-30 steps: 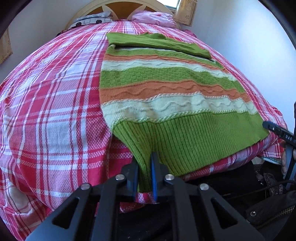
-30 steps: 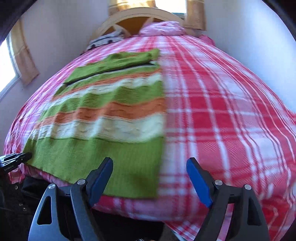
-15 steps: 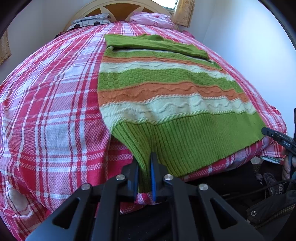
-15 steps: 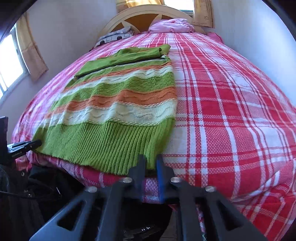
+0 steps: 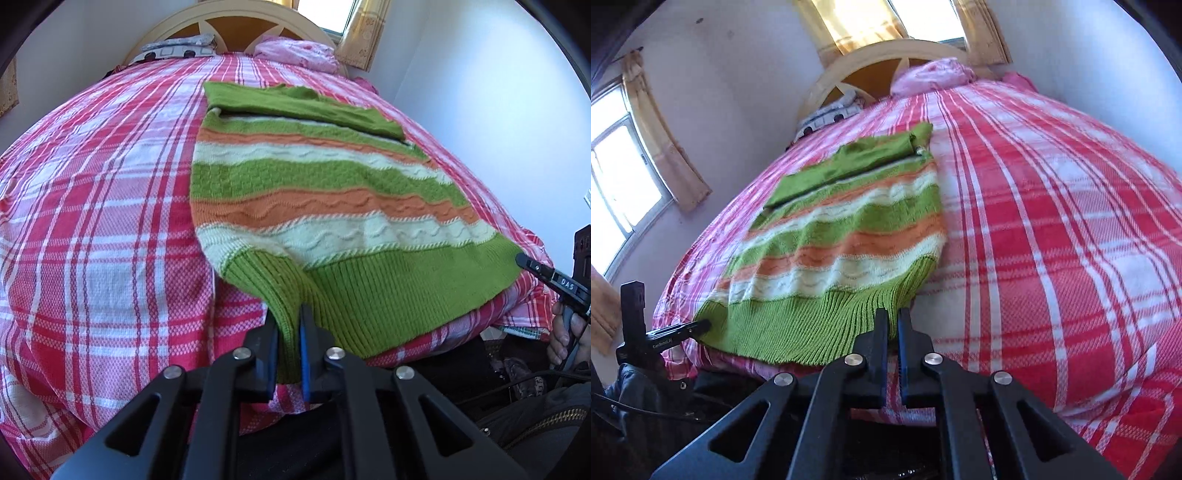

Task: Fold small clothes
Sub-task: 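Lift the hem with both grippers and fold it toward the collar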

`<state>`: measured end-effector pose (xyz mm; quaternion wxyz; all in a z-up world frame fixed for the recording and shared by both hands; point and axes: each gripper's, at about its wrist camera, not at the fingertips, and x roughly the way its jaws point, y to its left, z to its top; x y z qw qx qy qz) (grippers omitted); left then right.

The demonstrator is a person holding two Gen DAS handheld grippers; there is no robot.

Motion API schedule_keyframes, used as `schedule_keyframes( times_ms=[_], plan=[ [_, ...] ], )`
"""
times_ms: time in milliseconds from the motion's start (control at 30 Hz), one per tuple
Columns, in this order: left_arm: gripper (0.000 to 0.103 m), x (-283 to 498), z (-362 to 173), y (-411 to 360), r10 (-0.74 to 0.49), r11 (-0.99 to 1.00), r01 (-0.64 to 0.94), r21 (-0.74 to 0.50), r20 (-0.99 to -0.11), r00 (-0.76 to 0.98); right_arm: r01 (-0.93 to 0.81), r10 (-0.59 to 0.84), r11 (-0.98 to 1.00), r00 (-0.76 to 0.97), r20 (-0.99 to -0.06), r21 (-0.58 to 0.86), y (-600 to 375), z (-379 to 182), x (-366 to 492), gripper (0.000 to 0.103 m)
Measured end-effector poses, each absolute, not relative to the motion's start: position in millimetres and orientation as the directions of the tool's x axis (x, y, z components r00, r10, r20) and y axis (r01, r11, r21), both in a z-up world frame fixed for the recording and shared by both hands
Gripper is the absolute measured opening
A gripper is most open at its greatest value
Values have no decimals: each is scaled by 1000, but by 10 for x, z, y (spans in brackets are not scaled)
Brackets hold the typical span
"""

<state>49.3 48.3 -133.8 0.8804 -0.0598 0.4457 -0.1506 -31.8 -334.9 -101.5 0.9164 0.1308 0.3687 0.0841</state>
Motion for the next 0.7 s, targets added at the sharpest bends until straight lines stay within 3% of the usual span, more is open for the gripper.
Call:
schedule_keyframes(
  times_ms=[100,200,700],
  plan=[
    [10,527,-1318,525,-343,939,213,-269,-756,557,-23,261,941,688,-677,339,-3426,-1133,-273,4],
    [9,568,-1222,590,-374,927,220,-302,-725,579,-34,295,921,710,-640,387,-3480,-1052,-279,4],
    [9,1039,-874,679,-414,906,226,-357,-646,641,-96,282,930,805,-521,356,-3428,-503,182,3]
  ],
)
